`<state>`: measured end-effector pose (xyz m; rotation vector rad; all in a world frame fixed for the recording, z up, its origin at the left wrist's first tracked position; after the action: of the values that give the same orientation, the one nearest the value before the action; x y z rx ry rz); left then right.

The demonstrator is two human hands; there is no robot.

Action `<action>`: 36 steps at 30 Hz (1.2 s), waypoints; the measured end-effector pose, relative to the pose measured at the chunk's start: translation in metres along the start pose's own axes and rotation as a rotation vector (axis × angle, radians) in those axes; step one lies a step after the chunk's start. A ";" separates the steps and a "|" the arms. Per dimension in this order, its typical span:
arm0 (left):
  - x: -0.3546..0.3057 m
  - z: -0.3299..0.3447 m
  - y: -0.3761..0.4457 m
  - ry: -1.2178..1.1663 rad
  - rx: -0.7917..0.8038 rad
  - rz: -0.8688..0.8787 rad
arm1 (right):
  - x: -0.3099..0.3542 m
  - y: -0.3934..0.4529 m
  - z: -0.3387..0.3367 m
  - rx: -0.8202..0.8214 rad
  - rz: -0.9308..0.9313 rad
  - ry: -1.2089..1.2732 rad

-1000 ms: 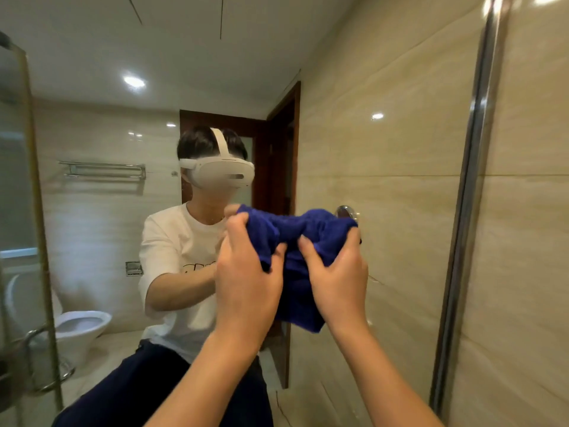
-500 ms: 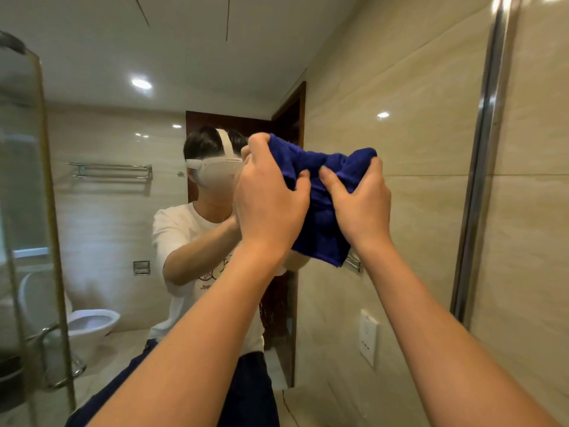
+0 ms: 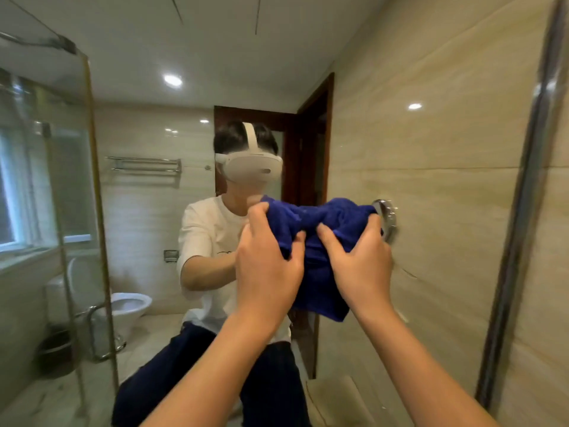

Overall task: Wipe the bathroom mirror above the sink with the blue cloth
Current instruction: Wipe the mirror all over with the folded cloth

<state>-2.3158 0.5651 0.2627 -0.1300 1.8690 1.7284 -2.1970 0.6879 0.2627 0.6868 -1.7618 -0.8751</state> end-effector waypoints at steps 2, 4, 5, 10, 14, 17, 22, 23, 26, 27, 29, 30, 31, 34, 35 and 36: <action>-0.011 -0.021 0.028 0.003 -0.037 0.036 | 0.034 0.019 0.004 -0.013 -0.043 0.011; -0.023 -0.041 0.059 0.004 -0.082 0.081 | 0.068 0.042 0.006 -0.027 -0.080 0.001; -0.029 -0.050 0.074 0.008 -0.107 0.093 | 0.084 0.051 0.007 -0.031 -0.097 0.001; -0.030 -0.071 0.097 0.029 -0.111 0.108 | 0.113 0.052 0.013 -0.066 -0.105 0.003; 0.015 -0.088 0.028 0.054 -0.159 -0.010 | 0.087 -0.013 0.038 0.005 -0.119 -0.037; 0.039 -0.104 -0.019 0.045 -0.175 -0.085 | 0.083 -0.059 0.051 0.029 -0.191 -0.084; 0.023 -0.125 0.022 0.067 -0.170 -0.048 | 0.120 -0.032 0.050 0.082 -0.197 -0.042; 0.016 -0.130 0.040 0.053 -0.180 -0.033 | 0.135 -0.018 0.048 0.065 -0.215 -0.042; -0.009 -0.147 0.097 0.030 -0.227 0.034 | 0.184 0.028 0.042 -0.003 -0.250 -0.047; -0.017 -0.153 0.115 0.036 -0.231 0.051 | 0.199 0.041 0.042 -0.011 -0.250 -0.039; -0.028 -0.162 0.144 0.054 -0.225 0.065 | 0.219 0.061 0.043 -0.009 -0.230 -0.015; -0.029 -0.166 0.152 0.059 -0.221 0.067 | 0.225 0.066 0.045 -0.006 -0.215 0.005; -0.028 -0.169 0.155 0.063 -0.218 0.070 | 0.227 0.065 0.046 -0.009 -0.202 0.023; -0.013 -0.176 0.128 0.052 -0.239 0.079 | 0.216 0.034 0.055 -0.043 -0.196 0.013; -0.002 -0.179 0.108 0.041 -0.254 0.066 | 0.209 0.014 0.061 -0.048 -0.209 0.008; 0.012 -0.182 0.085 0.027 -0.269 0.037 | 0.202 -0.007 0.067 -0.041 -0.229 0.015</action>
<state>-2.4263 0.4114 0.3302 -0.2255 1.6587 2.0064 -2.3263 0.5422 0.3484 0.8781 -1.6680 -1.0550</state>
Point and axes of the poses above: each hand's wrist, its own y-axis towards the middle knuckle, its own z-axis out of the palm, x = y × z, the point moved 8 cm from there along y, towards the middle knuckle, and after that the axes turned 15 degrees about -y, right-handed, at the moved point
